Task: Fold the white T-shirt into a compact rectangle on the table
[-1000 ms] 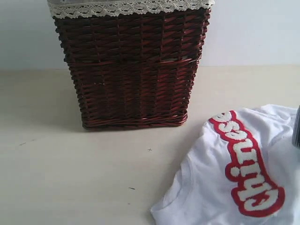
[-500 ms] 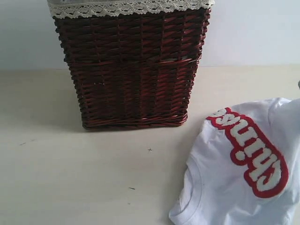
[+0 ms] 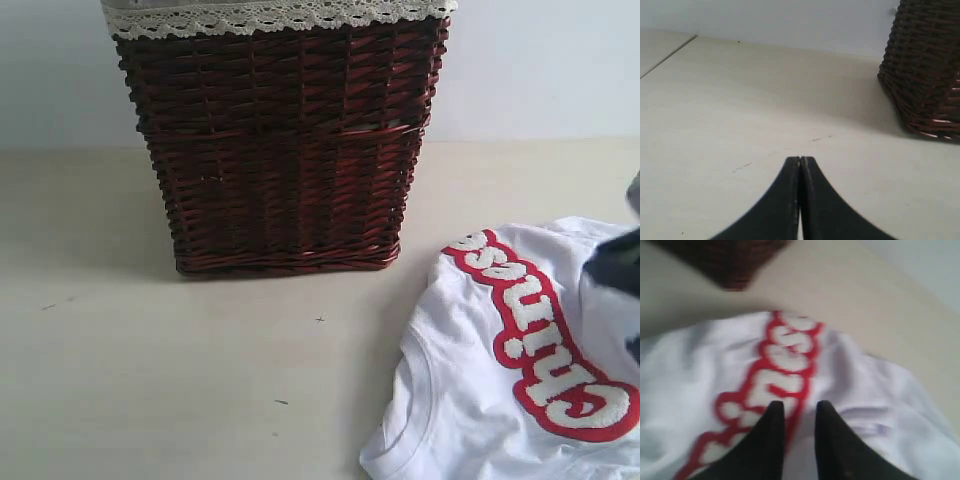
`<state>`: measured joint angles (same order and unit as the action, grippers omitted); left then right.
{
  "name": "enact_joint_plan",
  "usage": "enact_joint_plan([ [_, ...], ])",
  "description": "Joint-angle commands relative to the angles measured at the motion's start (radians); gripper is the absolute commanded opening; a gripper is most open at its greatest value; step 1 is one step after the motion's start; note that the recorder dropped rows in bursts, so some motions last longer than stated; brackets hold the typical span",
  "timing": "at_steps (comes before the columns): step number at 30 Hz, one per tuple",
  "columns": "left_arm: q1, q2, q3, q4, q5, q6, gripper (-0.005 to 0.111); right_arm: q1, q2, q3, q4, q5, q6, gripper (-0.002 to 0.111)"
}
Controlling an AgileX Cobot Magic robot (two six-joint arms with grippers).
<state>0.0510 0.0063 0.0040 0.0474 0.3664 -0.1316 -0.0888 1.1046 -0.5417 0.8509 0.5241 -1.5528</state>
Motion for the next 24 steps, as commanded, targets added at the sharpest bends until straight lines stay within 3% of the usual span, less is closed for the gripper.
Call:
enact_joint_plan([
  [1, -0.003, -0.006, -0.004, 0.000, -0.013, 0.001, 0.000, -0.004, 0.151, 0.019, -0.192, 0.344, -0.143, 0.000],
  [4, -0.003, -0.006, -0.004, 0.000, -0.013, 0.001, 0.000, -0.004, 0.276, 0.019, -0.357, 0.209, -0.038, 0.000],
  [6, -0.003, -0.006, -0.004, 0.000, -0.013, 0.001, 0.000, -0.004, 0.322, 0.019, -0.349, 0.118, -0.041, 0.000],
  [8, -0.003, -0.006, -0.004, 0.000, -0.013, 0.001, 0.000, -0.004, 0.388, 0.015, -0.228, -0.055, -0.093, 0.000],
  [15, -0.003, -0.006, -0.004, 0.000, -0.013, -0.002, 0.000, 0.025, 0.572, 0.004, -0.215, 0.134, -0.171, 0.000],
  [20, -0.003, -0.006, -0.004, 0.000, -0.013, -0.002, 0.000, 0.283, 0.585, -0.026, -0.219, 0.168, -0.173, 0.000],
  [24, -0.003, -0.006, -0.004, 0.000, -0.013, -0.002, 0.000, 0.458, 0.593, -0.117, -0.096, 0.106, -0.153, 0.000],
])
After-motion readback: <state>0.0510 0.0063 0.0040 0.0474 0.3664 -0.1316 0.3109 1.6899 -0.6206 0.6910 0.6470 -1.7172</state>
